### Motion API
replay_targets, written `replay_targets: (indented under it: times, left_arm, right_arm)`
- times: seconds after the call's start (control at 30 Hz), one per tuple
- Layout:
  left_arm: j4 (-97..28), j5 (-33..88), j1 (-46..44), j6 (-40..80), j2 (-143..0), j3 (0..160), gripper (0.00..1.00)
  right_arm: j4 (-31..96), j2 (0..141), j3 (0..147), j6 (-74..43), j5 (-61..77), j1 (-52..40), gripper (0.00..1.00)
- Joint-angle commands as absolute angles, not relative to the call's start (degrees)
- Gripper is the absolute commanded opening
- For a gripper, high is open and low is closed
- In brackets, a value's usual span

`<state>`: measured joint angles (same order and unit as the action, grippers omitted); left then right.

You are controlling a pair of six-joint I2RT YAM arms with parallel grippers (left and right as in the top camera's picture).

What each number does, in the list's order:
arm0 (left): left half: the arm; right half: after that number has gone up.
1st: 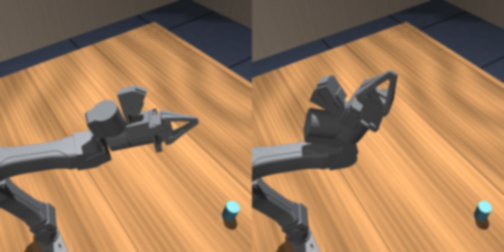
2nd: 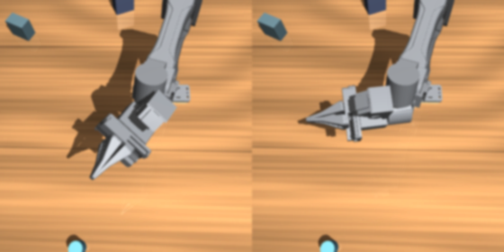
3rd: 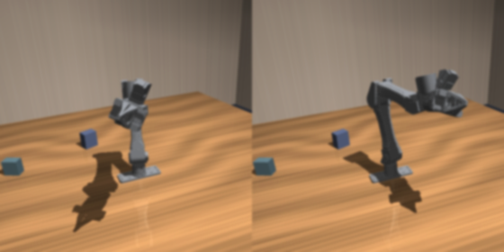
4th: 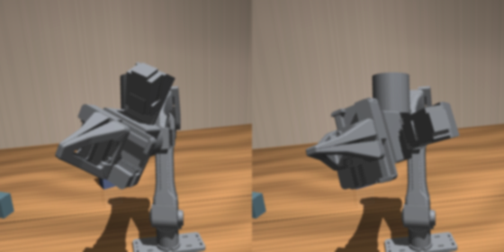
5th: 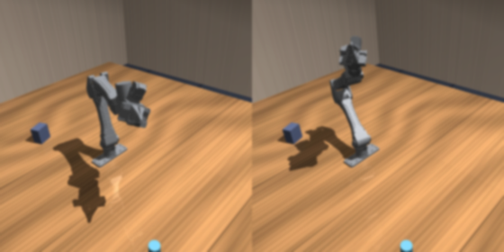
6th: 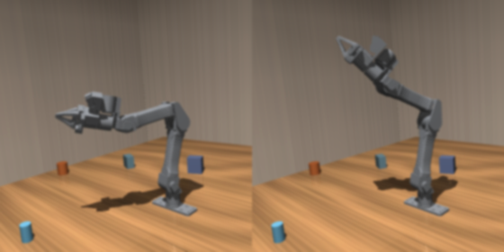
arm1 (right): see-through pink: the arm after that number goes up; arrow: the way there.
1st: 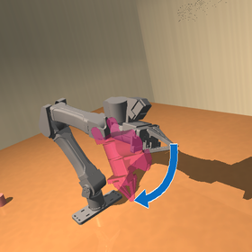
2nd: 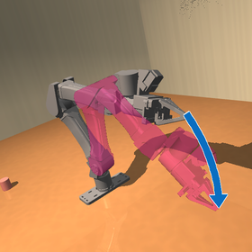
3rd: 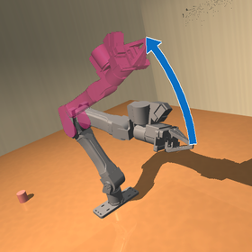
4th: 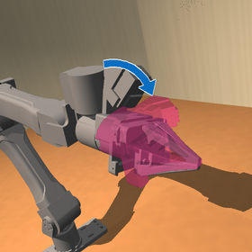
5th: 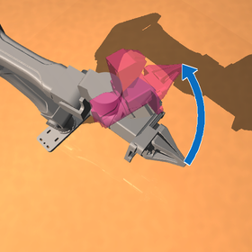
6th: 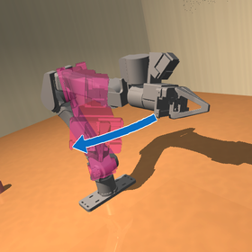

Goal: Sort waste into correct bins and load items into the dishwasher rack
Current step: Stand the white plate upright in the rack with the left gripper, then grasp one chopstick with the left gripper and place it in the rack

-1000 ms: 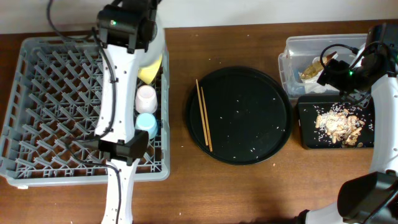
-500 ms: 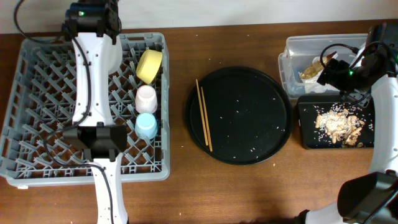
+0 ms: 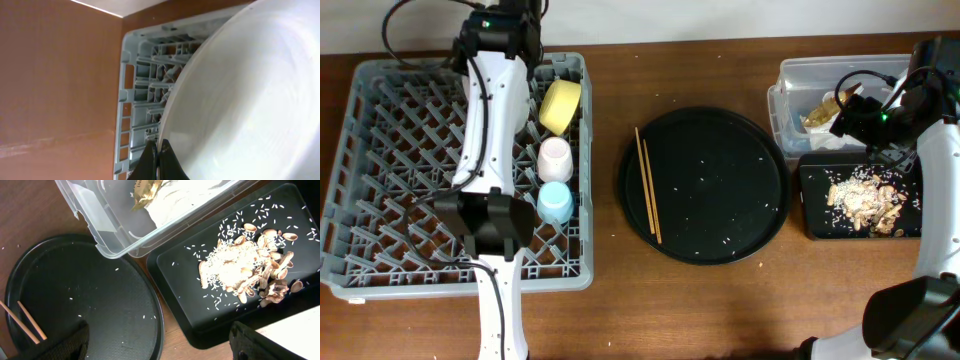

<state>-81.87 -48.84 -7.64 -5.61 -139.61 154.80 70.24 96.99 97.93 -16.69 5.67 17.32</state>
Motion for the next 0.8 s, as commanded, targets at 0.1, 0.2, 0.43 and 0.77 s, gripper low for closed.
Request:
replay_targets:
  times: [0.1,0.2,0.43,0.77]
  left_arm:
    - [-80.1,-44.7,-7.5,-6.1,-138.1,152.6,0.40]
    - [-80.1,-38.7,-7.5,-6.1,-138.1,152.7,0.87]
    - [-79.0,-14.3,-8.2,-4.1,-123.5,155.9,0.95]
    - [-74.8,10.1,-26.8,11.2,-127.5,131.2,1.00]
  right_arm:
    - [70.1,97.1,97.7,-16.8,5.6,17.3,0.90]
    - [70.1,97.1,97.7,-16.8,5.6,17.3,0.90]
    - [70.1,97.1,97.7,-16.8,5.6,17.3,0.91]
    - [71.0,97.1,97.7,-16.7,5.8,17.3,0.96]
